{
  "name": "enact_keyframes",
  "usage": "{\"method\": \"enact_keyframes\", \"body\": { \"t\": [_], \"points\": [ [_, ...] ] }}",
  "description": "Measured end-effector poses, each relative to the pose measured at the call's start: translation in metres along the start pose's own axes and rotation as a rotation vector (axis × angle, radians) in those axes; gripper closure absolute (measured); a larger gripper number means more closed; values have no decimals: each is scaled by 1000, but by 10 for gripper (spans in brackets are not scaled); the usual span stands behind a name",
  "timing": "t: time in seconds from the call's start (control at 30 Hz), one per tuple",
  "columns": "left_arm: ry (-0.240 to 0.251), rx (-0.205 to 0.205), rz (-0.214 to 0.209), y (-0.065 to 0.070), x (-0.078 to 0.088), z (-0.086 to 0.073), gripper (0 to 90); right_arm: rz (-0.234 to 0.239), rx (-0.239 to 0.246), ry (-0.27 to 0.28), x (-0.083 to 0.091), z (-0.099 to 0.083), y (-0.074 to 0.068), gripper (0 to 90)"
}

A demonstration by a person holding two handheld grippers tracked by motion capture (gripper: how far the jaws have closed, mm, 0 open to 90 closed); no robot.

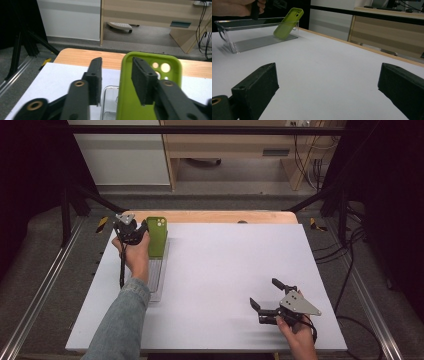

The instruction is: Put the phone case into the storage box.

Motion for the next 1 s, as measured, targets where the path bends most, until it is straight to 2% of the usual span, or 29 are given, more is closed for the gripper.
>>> {"method": "enact_keyframes", "body": {
  "t": [0.13, 0.33, 0.6, 0.77, 1.0],
  "points": [
    [15, -41, -12, 6, 7, 5, 532, 0, 0, -1, 0, 0, -1, 33],
    [-3, -67, -52, 13, 12, 5, 467, 0, -1, 0, 0, 0, -1, 32],
    [-8, -100, -77, 15, 19, 7, 415, -1, 1, 1, 1, 1, 0, 32],
    [-17, -134, -83, 18, 20, 7, 391, -1, 0, 1, 1, 1, 0, 33],
    [-17, -135, -102, 20, 21, 7, 373, -1, 0, 0, 1, 1, 0, 32]
  ]
}}
Point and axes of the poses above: each handheld gripper's, and its own axes: x roughly backward along the jaws, z roughly out of its top, y roughly to its right, the point moved 5 cm from there along -x, roughly forward along the jaws, and after that the axes turned 7 degrees about -z, right-handed, at the moved point
